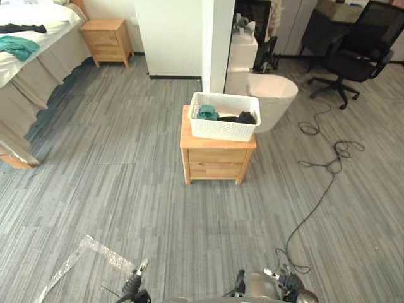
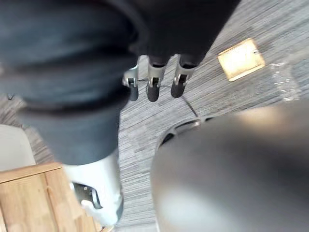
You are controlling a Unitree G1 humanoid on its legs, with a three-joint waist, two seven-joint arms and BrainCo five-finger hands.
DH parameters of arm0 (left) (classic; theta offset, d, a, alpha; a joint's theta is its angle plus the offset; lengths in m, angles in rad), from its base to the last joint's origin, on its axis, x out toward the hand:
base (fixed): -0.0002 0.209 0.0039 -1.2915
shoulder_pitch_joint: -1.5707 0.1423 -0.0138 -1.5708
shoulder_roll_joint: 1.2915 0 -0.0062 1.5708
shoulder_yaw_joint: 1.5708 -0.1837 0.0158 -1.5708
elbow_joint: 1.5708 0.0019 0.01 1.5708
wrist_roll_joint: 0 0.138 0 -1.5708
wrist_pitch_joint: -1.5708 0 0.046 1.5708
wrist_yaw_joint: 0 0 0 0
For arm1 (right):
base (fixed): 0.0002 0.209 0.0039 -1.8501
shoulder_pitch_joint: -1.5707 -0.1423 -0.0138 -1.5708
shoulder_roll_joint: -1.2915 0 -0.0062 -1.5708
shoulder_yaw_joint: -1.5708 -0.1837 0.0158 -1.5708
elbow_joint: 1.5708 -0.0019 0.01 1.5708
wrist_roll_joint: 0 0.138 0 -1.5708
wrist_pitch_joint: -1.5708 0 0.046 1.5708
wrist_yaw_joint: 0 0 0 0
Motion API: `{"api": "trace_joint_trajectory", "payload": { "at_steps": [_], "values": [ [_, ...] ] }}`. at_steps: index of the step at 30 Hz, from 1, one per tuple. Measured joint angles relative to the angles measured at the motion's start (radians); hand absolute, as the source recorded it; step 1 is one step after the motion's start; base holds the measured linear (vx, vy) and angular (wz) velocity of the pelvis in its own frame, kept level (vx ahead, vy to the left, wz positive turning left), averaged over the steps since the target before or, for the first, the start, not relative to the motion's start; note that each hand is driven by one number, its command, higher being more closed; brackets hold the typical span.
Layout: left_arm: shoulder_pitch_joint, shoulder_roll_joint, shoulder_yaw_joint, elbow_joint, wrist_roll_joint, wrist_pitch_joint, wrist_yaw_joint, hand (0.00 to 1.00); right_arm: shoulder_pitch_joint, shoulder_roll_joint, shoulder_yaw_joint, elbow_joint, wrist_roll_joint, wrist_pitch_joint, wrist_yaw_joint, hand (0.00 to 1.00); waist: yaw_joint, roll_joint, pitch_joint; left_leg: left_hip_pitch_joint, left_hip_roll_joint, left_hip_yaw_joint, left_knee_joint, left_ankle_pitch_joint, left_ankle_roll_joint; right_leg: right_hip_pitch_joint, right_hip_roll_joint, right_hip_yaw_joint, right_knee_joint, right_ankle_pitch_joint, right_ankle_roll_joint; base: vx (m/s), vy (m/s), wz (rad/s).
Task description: Pick up the laundry basket with both hands and put the clothes into the washing machine.
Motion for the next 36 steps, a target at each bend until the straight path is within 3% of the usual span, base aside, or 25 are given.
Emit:
{"api": "trace_joint_trajectory", "payload": {
  "at_steps": [1,3,4,5,6,7,8,10,11,12,13,15,17,18,19,20,22,23,24,26,31,33,36],
  "values": [
    [-0.007,-0.003,0.0,-0.004,0.0,-0.001,0.001,0.0,0.0,0.0,0.0,-0.005,0.003,0.0,0.0,0.0,-0.006,0.002,0.003,0.013,0.007,-0.009,-0.004,0.0,-0.01,-0.01,0.006,0.013,-0.094,0.039,0.003,0.61,-0.124,0.47],
    [-0.015,-0.003,0.003,-0.015,0.0,-0.01,0.005,0.0,0.01,0.005,-0.003,-0.022,0.009,0.004,0.0,0.0,-0.02,-0.009,0.008,0.067,0.02,-0.033,-0.016,-0.02,-0.066,-0.023,0.008,0.077,-0.409,0.209,0.019,0.59,-0.202,0.52],
    [-0.013,-0.003,0.008,-0.015,0.001,-0.016,0.009,0.0,0.026,0.014,-0.003,-0.031,0.009,0.006,0.0,0.0,-0.017,-0.033,0.011,0.113,0.02,-0.044,-0.018,-0.039,-0.099,-0.015,-0.001,0.112,-0.51,0.27,0.023,0.66,-0.27,0.34],
    [-0.005,0.001,0.014,-0.013,0.002,-0.017,0.012,0.0,0.033,0.021,-0.003,-0.031,0.01,0.007,0.0,0.0,-0.015,-0.046,0.009,0.141,0.021,-0.058,-0.018,-0.049,-0.115,-0.018,-0.007,0.125,-0.509,0.302,0.022,0.69,-0.293,0.31],
    [0.001,-0.009,0.045,-0.007,0.013,-0.014,0.018,0.0,0.033,0.023,-0.017,-0.035,0.012,0.01,0.003,0.0,-0.019,-0.045,0.006,0.175,0.055,-0.09,-0.003,-0.048,-0.131,-0.032,-0.001,0.121,-0.4,0.41,0.0,0.7,-0.355,0.38],
    [-0.002,-0.029,0.047,0.005,0.029,-0.014,0.017,0.0,0.033,0.021,-0.028,-0.038,0.012,0.01,0.004,0.0,-0.019,-0.019,0.003,0.169,0.096,-0.117,0.038,-0.011,-0.174,-0.059,0.025,0.118,-0.285,0.345,-0.016,0.69,-0.359,0.45],
    [-0.004,-0.036,0.048,0.01,0.039,-0.014,0.017,0.0,0.033,0.02,-0.038,-0.037,0.012,0.01,0.004,0.0,-0.022,-0.011,0.002,0.158,0.116,-0.131,0.072,0.013,-0.177,-0.06,0.038,0.111,-0.251,0.342,-0.033,0.78,-0.439,0.41],
    [-0.004,-0.056,0.095,0.025,0.038,-0.013,0.016,0.0,0.033,0.017,-0.044,-0.031,0.012,0.013,0.005,0.0,-0.022,0.001,0.0,0.059,0.177,-0.159,0.31,0.172,-0.116,-0.011,0.076,0.061,-0.203,0.266,-0.064,0.63,-0.351,0.23],
    [0.002,-0.061,0.129,0.026,0.037,-0.013,0.017,0.0,0.036,0.019,-0.035,-0.033,0.014,0.012,0.004,0.0,-0.018,0.004,0.001,-0.032,0.218,-0.163,0.497,0.335,-0.105,0.059,0.109,0.042,-0.251,0.243,-0.088,0.62,-0.314,0.11],
    [0.004,-0.06,0.13,0.025,0.036,-0.012,0.016,0.0,0.035,0.017,-0.026,-0.033,0.016,0.012,0.003,0.0,-0.013,0.01,0.003,-0.105,0.262,-0.153,0.664,0.338,-0.089,0.119,0.139,0.034,-0.304,0.235,-0.101,0.58,-0.298,-0.05],
    [0.006,-0.059,0.129,0.023,0.036,-0.012,0.016,0.0,0.033,0.015,-0.002,-0.031,0.017,0.012,0.001,0.0,0.006,0.013,0.007,-0.196,0.312,-0.112,0.853,0.27,-0.048,0.203,0.181,0.037,-0.37,0.233,-0.116,0.56,-0.281,-0.14],
    [0.011,-0.057,0.112,0.018,0.036,-0.009,0.016,0.0,0.027,0.013,0.027,-0.019,0.018,0.012,-0.001,0.0,0.026,-0.005,0.014,-0.285,0.309,-0.078,0.96,0.178,-0.048,0.32,0.197,0.049,-0.446,0.227,-0.128,0.53,-0.224,-0.19],
    [0.014,-0.058,0.077,0.002,0.035,-0.009,0.016,0.0,0.009,0.013,0.036,-0.016,0.02,0.011,-0.003,0.0,0.037,-0.011,0.02,-0.351,0.291,-0.04,0.904,0.119,-0.069,0.409,0.196,0.069,-0.505,0.226,-0.128,0.42,-0.141,-0.2],
    [0.014,-0.062,0.053,-0.038,0.035,-0.008,0.018,0.0,-0.006,0.013,0.028,-0.016,0.027,0.011,-0.005,0.0,0.039,-0.009,0.022,-0.379,0.279,-0.023,0.786,0.093,-0.096,0.446,0.192,0.078,-0.537,0.226,-0.128,0.29,-0.023,-0.18],
    [0.017,-0.064,0.035,-0.062,0.034,-0.008,0.019,0.0,-0.014,0.012,0.02,-0.017,0.032,0.009,-0.008,0.0,0.039,-0.008,0.024,-0.387,0.272,-0.018,0.712,0.085,-0.108,0.461,0.189,0.082,-0.546,0.226,-0.127,0.4,0.006,-0.16],
    [0.02,-0.07,-0.001,-0.116,0.026,-0.008,0.021,0.0,-0.033,0.013,-0.004,-0.031,0.056,0.007,-0.024,0.0,0.039,-0.009,0.026,-0.389,0.243,-0.011,0.531,0.085,-0.112,0.478,0.173,0.089,-0.557,0.22,-0.117,0.31,0.079,-0.07],
    [0.025,-0.098,-0.075,-0.257,-0.001,-0.008,0.031,0.0,-0.035,0.004,-0.068,-0.1,0.104,-0.007,-0.058,0.0,0.038,0.002,0.022,-0.36,0.168,-0.035,0.144,0.136,-0.161,0.488,0.142,0.087,-0.563,0.201,-0.082,0.2,0.136,0.01],
    [0.033,-0.119,-0.102,-0.327,-0.007,-0.009,0.04,0.0,-0.028,-0.006,-0.093,-0.142,0.126,-0.012,-0.076,0.0,0.037,0.032,0.013,-0.349,0.153,-0.057,0.041,0.208,-0.172,0.488,0.145,0.088,-0.564,0.189,-0.061,0.16,0.23,-0.03],
    [0.033,-0.119,-0.141,-0.393,-0.015,-0.009,0.042,0.0,-0.026,-0.011,-0.123,-0.183,0.151,-0.021,-0.099,0.0,0.035,0.057,-0.004,-0.33,0.133,-0.082,-0.005,0.297,-0.104,0.494,0.138,0.097,-0.557,0.171,-0.034,0.17,0.237,0.0],
    [0.032,-0.12,-0.156,-0.516,-0.029,-0.011,0.049,0.0,-0.014,0.0,-0.137,-0.293,0.182,-0.029,-0.131,0.0,0.014,0.028,-0.012,-0.285,0.082,-0.06,-0.091,0.313,-0.086,0.49,0.087,0.111,-0.543,0.147,0.004,0.18,0.204,-0.02],
    [0.035,-0.098,-0.18,-0.789,-0.009,-0.016,0.086,0.0,-0.019,0.028,-0.178,-0.556,0.209,-0.062,-0.164,0.0,0.018,-0.012,-0.04,-0.232,0.009,0.021,-0.186,0.335,-0.036,0.469,0.015,0.175,-0.539,0.137,0.038,0.18,0.146,-0.29],
    [0.03,-0.077,-0.2,-0.862,0.026,-0.016,0.086,0.0,-0.023,0.028,-0.191,-0.59,0.206,-0.068,-0.176,0.0,0.016,-0.021,-0.046,-0.215,-0.007,0.025,-0.181,0.324,-0.02,0.478,0.0,0.19,-0.532,0.137,0.042,0.16,0.08,-0.19],
    [0.008,-0.073,-0.201,-0.951,0.088,-0.01,0.086,0.0,-0.042,0.027,-0.201,-0.659,0.189,-0.068,-0.182,0.0,0.014,-0.021,-0.046,-0.18,-0.015,0.033,-0.177,0.299,-0.007,0.457,-0.014,0.207,-0.435,0.118,0.078,0.1,0.083,-0.18]
  ]
}}
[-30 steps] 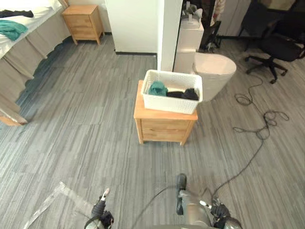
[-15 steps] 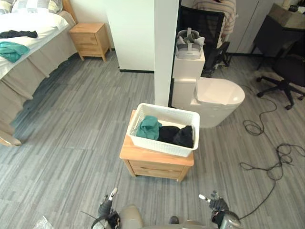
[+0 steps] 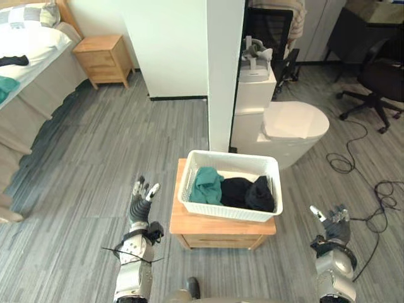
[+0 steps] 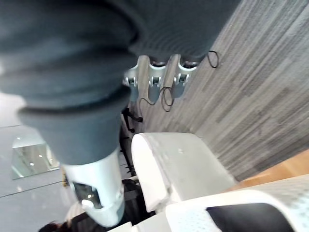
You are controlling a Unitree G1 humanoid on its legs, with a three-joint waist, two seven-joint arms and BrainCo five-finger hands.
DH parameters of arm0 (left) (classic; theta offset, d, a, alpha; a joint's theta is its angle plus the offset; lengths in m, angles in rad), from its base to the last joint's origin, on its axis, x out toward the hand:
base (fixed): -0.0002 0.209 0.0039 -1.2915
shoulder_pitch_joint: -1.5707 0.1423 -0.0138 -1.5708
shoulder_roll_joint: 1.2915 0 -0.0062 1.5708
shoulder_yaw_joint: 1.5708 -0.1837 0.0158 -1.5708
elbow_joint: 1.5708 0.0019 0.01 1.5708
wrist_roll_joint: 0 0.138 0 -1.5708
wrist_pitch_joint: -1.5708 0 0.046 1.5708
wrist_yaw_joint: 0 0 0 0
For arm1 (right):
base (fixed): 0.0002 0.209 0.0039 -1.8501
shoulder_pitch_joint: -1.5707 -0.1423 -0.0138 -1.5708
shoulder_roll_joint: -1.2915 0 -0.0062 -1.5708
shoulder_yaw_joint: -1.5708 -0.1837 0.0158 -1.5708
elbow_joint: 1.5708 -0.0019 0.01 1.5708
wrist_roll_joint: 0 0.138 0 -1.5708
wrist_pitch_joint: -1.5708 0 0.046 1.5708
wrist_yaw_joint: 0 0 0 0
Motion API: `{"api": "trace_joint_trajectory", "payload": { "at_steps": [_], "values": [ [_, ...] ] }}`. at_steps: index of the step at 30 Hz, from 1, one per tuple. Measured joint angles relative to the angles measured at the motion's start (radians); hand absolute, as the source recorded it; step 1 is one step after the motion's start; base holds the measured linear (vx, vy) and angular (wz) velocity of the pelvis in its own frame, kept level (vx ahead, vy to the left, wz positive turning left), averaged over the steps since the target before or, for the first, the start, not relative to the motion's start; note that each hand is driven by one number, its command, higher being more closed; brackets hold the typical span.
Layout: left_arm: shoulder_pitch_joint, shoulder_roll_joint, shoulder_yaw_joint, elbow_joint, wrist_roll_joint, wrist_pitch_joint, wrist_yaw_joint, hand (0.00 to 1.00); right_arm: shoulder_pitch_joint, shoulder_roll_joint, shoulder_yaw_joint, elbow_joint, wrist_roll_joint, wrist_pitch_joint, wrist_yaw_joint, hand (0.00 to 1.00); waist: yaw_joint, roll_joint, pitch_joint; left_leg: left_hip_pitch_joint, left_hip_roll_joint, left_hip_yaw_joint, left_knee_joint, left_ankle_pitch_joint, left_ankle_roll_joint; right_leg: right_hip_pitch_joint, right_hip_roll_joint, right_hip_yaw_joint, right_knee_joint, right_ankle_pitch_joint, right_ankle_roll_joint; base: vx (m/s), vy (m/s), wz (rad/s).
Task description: Pick up the laundry basket with both hands and put the clothes into the washing machine.
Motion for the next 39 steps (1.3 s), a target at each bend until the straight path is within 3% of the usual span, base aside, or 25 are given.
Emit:
{"api": "trace_joint_trajectory", "payload": {
  "at_steps": [1,4,6,9,10,11,12,15,18,20,22,26,30,33,35,39],
  "values": [
    [-0.02,0.01,0.002,-0.024,0.029,0.006,0.001,0.0,-0.015,0.0,0.003,-0.02,-0.024,0.0,0.001,0.0,0.002,-0.001,0.001,0.021,0.0,0.011,0.001,-0.01,0.001,-0.026,-0.002,0.015,0.071,-0.011,0.017,0.02,0.064,-0.28],
    [-0.106,0.079,0.004,-0.065,0.134,0.03,0.004,0.0,-0.09,-0.022,0.01,-0.035,-0.026,0.003,0.004,0.0,0.001,0.0,0.001,0.053,0.002,0.02,-0.005,-0.022,0.012,-0.08,-0.018,0.013,0.2,-0.015,0.022,-0.02,0.056,-0.2],
    [-0.175,0.128,-0.003,-0.061,0.168,0.044,0.005,0.0,-0.128,-0.068,0.043,-0.034,-0.027,0.022,0.009,0.0,0.004,0.001,0.001,0.043,0.006,0.017,-0.01,-0.031,0.008,-0.107,-0.026,-0.002,0.209,-0.05,0.01,-0.05,0.011,-0.06],
    [-0.291,0.191,-0.005,0.012,0.209,0.066,0.03,0.0,-0.206,-0.142,0.116,-0.008,-0.027,0.043,0.012,0.0,0.005,0.014,0.011,0.018,0.033,0.007,0.003,-0.036,-0.007,-0.145,-0.037,-0.035,0.108,-0.047,-0.014,-0.06,-0.073,0.04],
    [-0.34,0.221,-0.005,0.066,0.233,0.083,0.049,0.0,-0.239,-0.159,0.146,0.008,-0.027,0.053,0.013,0.0,0.007,0.009,0.012,0.015,0.044,0.001,0.012,-0.036,-0.022,-0.144,-0.037,-0.037,0.026,-0.02,-0.023,-0.02,-0.184,0.12],
    [-0.378,0.253,-0.005,0.108,0.252,0.095,0.06,0.0,-0.274,-0.159,0.17,0.018,-0.027,0.062,0.016,0.0,0.008,-0.018,0.015,0.015,0.04,-0.001,0.016,-0.032,-0.041,-0.145,-0.043,-0.036,-0.024,0.031,-0.025,0.01,-0.194,0.18],
    [-0.392,0.262,-0.004,0.125,0.261,0.103,0.068,0.0,-0.287,-0.16,0.18,0.026,-0.025,0.063,0.022,0.0,0.005,-0.029,0.018,0.016,0.039,-0.008,0.018,-0.027,-0.055,-0.145,-0.05,-0.036,-0.025,0.078,-0.004,0.05,-0.246,0.2],
    [-0.404,0.259,0.006,0.145,0.308,0.137,0.088,0.0,-0.306,-0.176,0.205,0.04,-0.025,0.078,0.037,0.0,0.027,-0.007,0.016,0.011,0.091,-0.012,-0.006,0.001,-0.098,-0.162,0.012,-0.042,-0.029,0.098,-0.012,0.09,-0.227,-0.06],
    [-0.407,0.246,0.012,0.155,0.397,0.169,0.089,0.0,-0.267,-0.175,0.204,0.021,-0.033,0.09,0.058,0.0,0.017,-0.004,0.016,0.015,0.14,-0.04,-0.041,0.025,-0.127,-0.162,0.057,-0.088,-0.01,0.08,-0.037,0.12,-0.224,0.16],
    [-0.405,0.218,0.014,0.173,0.423,0.177,0.086,0.0,-0.222,-0.17,0.203,0.003,-0.065,0.09,0.075,0.0,0.012,-0.004,0.016,0.007,0.16,-0.07,-0.022,0.012,-0.146,-0.149,0.072,-0.119,0.0,0.057,-0.053,0.12,-0.159,0.42],
    [-0.396,0.206,0.015,0.202,0.437,0.2,0.083,0.0,-0.182,-0.14,0.204,0.003,-0.069,0.092,0.093,0.0,0.001,-0.002,0.017,-0.053,0.2,-0.12,0.105,-0.052,-0.166,-0.12,0.105,-0.152,-0.01,0.041,-0.07,0.11,-0.145,0.39],
    [-0.347,0.184,0.015,0.238,0.462,0.214,0.066,0.0,-0.129,-0.118,0.206,0.003,-0.065,0.1,0.096,0.0,0.002,0.018,0.035,-0.151,0.25,-0.174,0.345,-0.127,-0.15,-0.065,0.149,-0.192,-0.032,0.035,-0.083,0.05,-0.126,0.22],
    [-0.328,0.17,0.005,0.276,0.463,0.215,0.042,0.0,-0.09,-0.118,0.193,0.003,-0.053,0.105,0.092,0.0,-0.002,0.032,0.045,-0.172,0.244,-0.142,0.277,-0.125,-0.149,-0.078,0.139,-0.225,-0.048,0.035,-0.089,-0.03,0.001,0.3],
    [-0.332,0.19,-0.011,0.333,0.475,0.217,0.005,0.0,-0.085,-0.089,0.185,0.004,0.008,0.108,0.088,0.0,0.011,0.006,0.084,-0.159,0.213,-0.124,0.188,-0.064,-0.152,-0.125,0.112,-0.222,-0.039,0.046,-0.083,-0.05,0.066,0.06],
    [-0.333,0.213,-0.055,0.356,0.494,0.248,-0.031,0.0,-0.119,-0.078,0.18,0.004,0.138,0.105,0.076,0.0,0.03,0.003,0.123,-0.18,0.195,-0.096,0.166,-0.043,-0.143,-0.19,0.091,-0.194,-0.004,0.05,-0.079,-0.1,0.066,-0.27],
    [-0.447,0.219,-0.113,0.391,0.459,0.273,-0.076,0.0,-0.192,-0.078,0.126,0.004,0.218,0.104,0.043,0.0,0.055,0.004,0.179,-0.245,0.17,-0.051,0.128,-0.003,-0.121,-0.305,0.061,-0.167,0.026,0.075,-0.065,-0.12,0.073,-0.23]
  ]
}}
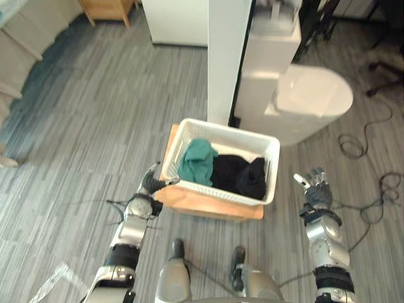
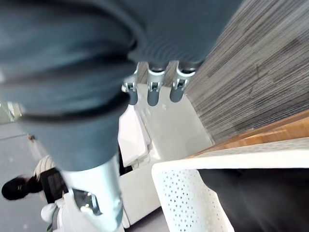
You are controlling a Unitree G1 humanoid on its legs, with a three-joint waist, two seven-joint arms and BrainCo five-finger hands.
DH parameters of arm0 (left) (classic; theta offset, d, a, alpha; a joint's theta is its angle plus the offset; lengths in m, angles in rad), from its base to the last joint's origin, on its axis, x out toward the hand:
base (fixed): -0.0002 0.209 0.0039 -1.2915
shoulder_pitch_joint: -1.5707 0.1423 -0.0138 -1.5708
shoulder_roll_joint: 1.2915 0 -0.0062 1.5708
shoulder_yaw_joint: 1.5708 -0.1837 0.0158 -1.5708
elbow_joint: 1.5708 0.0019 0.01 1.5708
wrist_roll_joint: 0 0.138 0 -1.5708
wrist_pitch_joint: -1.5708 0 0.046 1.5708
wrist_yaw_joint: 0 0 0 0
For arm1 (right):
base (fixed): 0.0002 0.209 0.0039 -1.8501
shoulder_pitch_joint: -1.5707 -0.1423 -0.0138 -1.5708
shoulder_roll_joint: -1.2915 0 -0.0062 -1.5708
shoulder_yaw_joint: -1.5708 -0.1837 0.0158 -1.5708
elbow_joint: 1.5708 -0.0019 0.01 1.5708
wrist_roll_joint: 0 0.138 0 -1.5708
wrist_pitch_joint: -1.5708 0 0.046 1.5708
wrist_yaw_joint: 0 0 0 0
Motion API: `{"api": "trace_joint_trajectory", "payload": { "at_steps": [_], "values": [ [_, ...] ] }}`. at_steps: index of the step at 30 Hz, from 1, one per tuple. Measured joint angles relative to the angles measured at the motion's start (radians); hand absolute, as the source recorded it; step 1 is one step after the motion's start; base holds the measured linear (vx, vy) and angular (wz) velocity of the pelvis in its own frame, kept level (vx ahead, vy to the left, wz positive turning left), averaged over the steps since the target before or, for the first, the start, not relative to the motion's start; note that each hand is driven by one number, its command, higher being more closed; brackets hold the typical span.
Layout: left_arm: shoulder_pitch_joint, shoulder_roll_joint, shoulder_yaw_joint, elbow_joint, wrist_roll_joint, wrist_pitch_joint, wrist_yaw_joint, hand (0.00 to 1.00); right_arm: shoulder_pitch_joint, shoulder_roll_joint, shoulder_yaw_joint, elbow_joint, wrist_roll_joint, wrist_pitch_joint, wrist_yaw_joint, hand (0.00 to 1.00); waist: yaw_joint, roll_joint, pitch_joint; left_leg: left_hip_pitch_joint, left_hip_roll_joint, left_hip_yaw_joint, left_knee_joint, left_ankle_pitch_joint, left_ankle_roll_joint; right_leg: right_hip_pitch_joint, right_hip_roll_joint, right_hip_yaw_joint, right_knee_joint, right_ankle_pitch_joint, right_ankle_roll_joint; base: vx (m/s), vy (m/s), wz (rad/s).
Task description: Pick up the laundry basket with both hands and put the clothes into the washing machine.
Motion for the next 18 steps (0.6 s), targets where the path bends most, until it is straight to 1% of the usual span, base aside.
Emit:
{"api": "trace_joint_trajectory", "payload": {
  "at_steps": [1,2,5,7,9,10,11,14,16,18],
  "values": [
    [-0.046,0.0,-0.001,0.001,-0.014,0.004,-0.012,0.0,-0.016,0.001,-0.007,-0.001,0.007,0.0,-0.012,0.0,-0.001,-0.002,0.029,-0.011,-0.007,0.001,0.002,0.005,0.006,-0.011,-0.006,0.002,0.002,0.006,0.003,-0.08,0.054,-0.13],
    [-0.066,0.0,-0.002,0.001,-0.03,0.005,-0.014,0.0,-0.018,0.001,-0.01,-0.002,0.013,0.0,-0.015,0.0,0.0,-0.002,0.04,-0.016,-0.01,0.001,0.003,0.006,0.008,-0.017,-0.009,0.002,0.004,0.008,0.005,-0.09,0.076,-0.02],
    [-0.14,0.013,-0.013,0.001,-0.128,0.008,-0.015,0.0,-0.017,0.015,-0.012,-0.037,0.034,-0.002,-0.021,0.0,0.0,-0.006,0.074,-0.045,-0.013,0.009,0.02,0.006,0.008,-0.049,-0.024,0.009,0.02,0.01,0.009,-0.02,0.048,-0.03],
    [-0.189,0.037,-0.023,0.001,-0.241,0.008,-0.013,0.0,-0.013,0.038,-0.014,-0.079,0.041,-0.007,-0.021,0.0,0.002,-0.011,0.088,-0.074,-0.011,0.015,0.032,0.006,0.008,-0.077,-0.026,0.013,0.03,0.011,0.01,-0.01,0.016,-0.02],
    [-0.219,0.06,-0.044,0.001,-0.318,0.005,-0.011,0.0,-0.014,0.042,-0.013,-0.092,0.043,-0.022,-0.021,0.0,0.003,-0.012,0.095,-0.093,-0.009,0.014,0.042,0.006,0.008,-0.091,-0.026,0.007,0.033,0.011,0.01,-0.01,0.01,0.05],
    [-0.246,0.075,-0.051,0.003,-0.388,-0.003,-0.01,0.0,-0.015,0.041,-0.014,-0.094,0.044,-0.035,-0.024,0.0,0.004,-0.015,0.1,-0.106,-0.006,0.013,0.048,0.006,0.008,-0.1,-0.026,0.003,0.034,0.011,0.01,-0.01,0.007,0.09],
    [-0.271,0.087,-0.069,0.009,-0.424,-0.013,-0.009,0.0,-0.013,0.04,-0.017,-0.106,0.045,-0.038,-0.029,0.0,0.004,-0.014,0.106,-0.114,-0.003,0.013,0.055,0.006,0.008,-0.101,-0.026,-0.003,0.033,0.011,0.01,-0.01,0.004,0.1],
    [-0.358,0.125,-0.123,0.065,-0.475,-0.029,-0.015,0.0,-0.005,0.04,-0.019,-0.152,0.045,-0.044,-0.034,0.0,0.005,-0.016,0.115,-0.136,0.003,0.014,0.065,0.004,0.01,-0.115,-0.023,-0.009,0.033,0.015,0.009,0.0,0.001,0.03],
    [-0.397,0.128,-0.128,0.068,-0.475,-0.029,-0.019,0.0,-0.001,0.04,-0.018,-0.178,0.044,-0.046,-0.034,0.0,0.003,-0.015,0.13,-0.144,0.007,0.018,0.078,0.0,0.015,-0.115,-0.023,-0.01,0.033,0.015,0.01,0.0,0.0,0.0],
    [-0.422,0.127,-0.131,0.068,-0.467,-0.029,-0.039,0.0,0.013,0.04,-0.018,-0.197,0.043,-0.046,-0.033,0.0,0.002,-0.015,0.132,-0.153,0.008,0.019,0.084,-0.003,0.019,-0.121,-0.023,-0.012,0.033,0.015,0.01,0.0,0.0,0.0]
  ]
}}
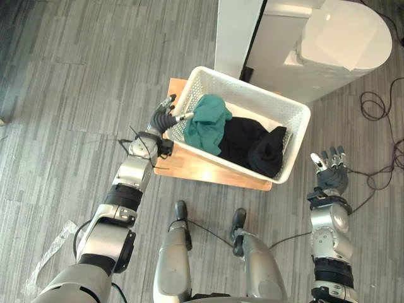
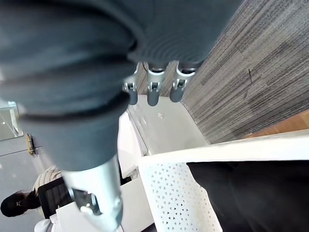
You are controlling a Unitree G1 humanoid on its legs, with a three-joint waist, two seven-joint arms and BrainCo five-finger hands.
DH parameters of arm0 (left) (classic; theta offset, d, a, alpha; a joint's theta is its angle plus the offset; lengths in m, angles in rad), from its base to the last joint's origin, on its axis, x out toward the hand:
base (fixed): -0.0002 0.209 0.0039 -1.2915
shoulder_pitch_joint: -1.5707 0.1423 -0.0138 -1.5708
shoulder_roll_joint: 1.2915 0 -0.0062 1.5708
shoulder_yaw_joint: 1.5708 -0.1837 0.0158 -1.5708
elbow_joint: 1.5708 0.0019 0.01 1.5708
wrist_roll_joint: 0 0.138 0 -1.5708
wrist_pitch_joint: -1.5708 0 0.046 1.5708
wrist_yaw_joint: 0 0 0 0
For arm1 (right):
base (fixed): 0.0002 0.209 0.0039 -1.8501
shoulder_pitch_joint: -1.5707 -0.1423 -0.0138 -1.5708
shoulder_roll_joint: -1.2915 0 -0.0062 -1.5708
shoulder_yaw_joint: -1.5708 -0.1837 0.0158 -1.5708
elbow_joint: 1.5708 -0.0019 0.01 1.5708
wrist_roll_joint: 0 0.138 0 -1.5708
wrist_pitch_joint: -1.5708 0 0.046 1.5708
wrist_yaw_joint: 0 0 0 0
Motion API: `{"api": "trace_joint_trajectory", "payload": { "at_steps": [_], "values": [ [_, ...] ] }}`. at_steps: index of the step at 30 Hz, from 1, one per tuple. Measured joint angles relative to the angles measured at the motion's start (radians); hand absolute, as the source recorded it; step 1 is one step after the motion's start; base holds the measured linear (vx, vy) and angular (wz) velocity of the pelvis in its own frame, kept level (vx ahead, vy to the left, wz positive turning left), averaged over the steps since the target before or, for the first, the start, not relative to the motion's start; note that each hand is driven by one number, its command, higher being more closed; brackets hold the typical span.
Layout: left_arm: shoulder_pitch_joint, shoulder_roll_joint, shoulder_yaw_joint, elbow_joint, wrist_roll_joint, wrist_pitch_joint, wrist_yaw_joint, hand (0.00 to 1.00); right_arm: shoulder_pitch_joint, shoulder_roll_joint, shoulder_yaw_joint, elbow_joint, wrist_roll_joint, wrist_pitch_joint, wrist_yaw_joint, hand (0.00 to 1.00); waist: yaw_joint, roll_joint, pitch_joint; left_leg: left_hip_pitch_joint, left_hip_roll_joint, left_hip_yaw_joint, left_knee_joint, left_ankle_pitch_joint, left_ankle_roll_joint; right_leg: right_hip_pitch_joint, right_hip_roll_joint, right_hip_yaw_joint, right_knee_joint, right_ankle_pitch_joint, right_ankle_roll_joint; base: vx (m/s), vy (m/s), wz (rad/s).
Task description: Pick up the laundry basket with both hands and put the clothes into the washing machine.
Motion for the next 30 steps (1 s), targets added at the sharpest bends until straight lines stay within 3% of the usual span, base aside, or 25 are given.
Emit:
{"api": "trace_joint_trajectory", "payload": {
  "at_steps": [6,10,16,20,23,27,30],
  "values": [
    [-0.145,-0.003,-0.019,0.122,0.188,0.004,-0.011,0.0,0.008,0.012,0.003,-0.062,0.005,-0.006,0.004,0.0,0.001,-0.002,0.019,-0.035,0.015,0.025,0.029,-0.009,0.004,-0.029,0.005,0.004,0.004,0.005,0.006,0.01,0.008,-0.05],
    [-0.25,-0.031,-0.002,0.216,0.321,0.013,0.042,0.0,-0.009,0.026,0.021,-0.111,0.037,-0.034,0.013,0.0,-0.004,-0.005,0.045,-0.069,0.025,0.038,0.039,-0.009,0.005,-0.066,0.011,0.01,0.003,0.015,0.01,-0.01,-0.007,-0.11],
    [-0.323,-0.062,0.083,0.225,0.452,0.01,0.127,0.0,-0.017,0.037,0.042,-0.143,0.039,-0.084,0.02,0.0,-0.009,-0.014,0.073,-0.082,0.035,0.052,0.039,-0.009,0.004,-0.085,0.017,0.01,0.006,0.015,0.01,0.04,-0.02,-0.06],
    [-0.333,-0.072,0.102,0.226,0.508,0.01,0.183,0.0,-0.019,0.037,0.043,-0.153,0.039,-0.108,0.019,0.0,-0.007,-0.014,0.073,-0.082,0.036,0.055,0.039,-0.009,0.004,-0.085,0.017,0.007,0.004,0.015,0.01,0.04,-0.003,0.0],
    [-0.333,-0.076,0.104,0.226,0.507,0.01,0.184,0.0,-0.019,0.036,0.043,-0.169,0.038,-0.109,0.013,0.0,-0.007,-0.014,0.074,-0.085,0.036,0.055,0.039,-0.009,0.004,-0.085,0.017,0.005,0.001,0.015,0.01,0.01,0.0,0.0],
    [-0.322,-0.088,0.101,0.222,0.501,0.01,0.157,0.0,-0.019,0.037,0.043,-0.17,0.038,-0.108,0.01,0.0,-0.005,-0.018,0.076,-0.087,0.036,0.054,0.039,-0.009,0.004,-0.085,0.017,0.002,0.0,0.017,0.012,0.0,0.0,0.01],
    [-0.295,-0.095,0.088,0.221,0.494,0.014,0.093,0.0,-0.019,0.037,0.038,-0.172,0.039,-0.107,-0.003,0.0,-0.007,-0.018,0.076,-0.087,0.036,0.054,0.039,-0.009,0.004,-0.085,0.017,0.002,-0.002,0.019,0.016,0.0,0.0,0.0]
  ]
}}
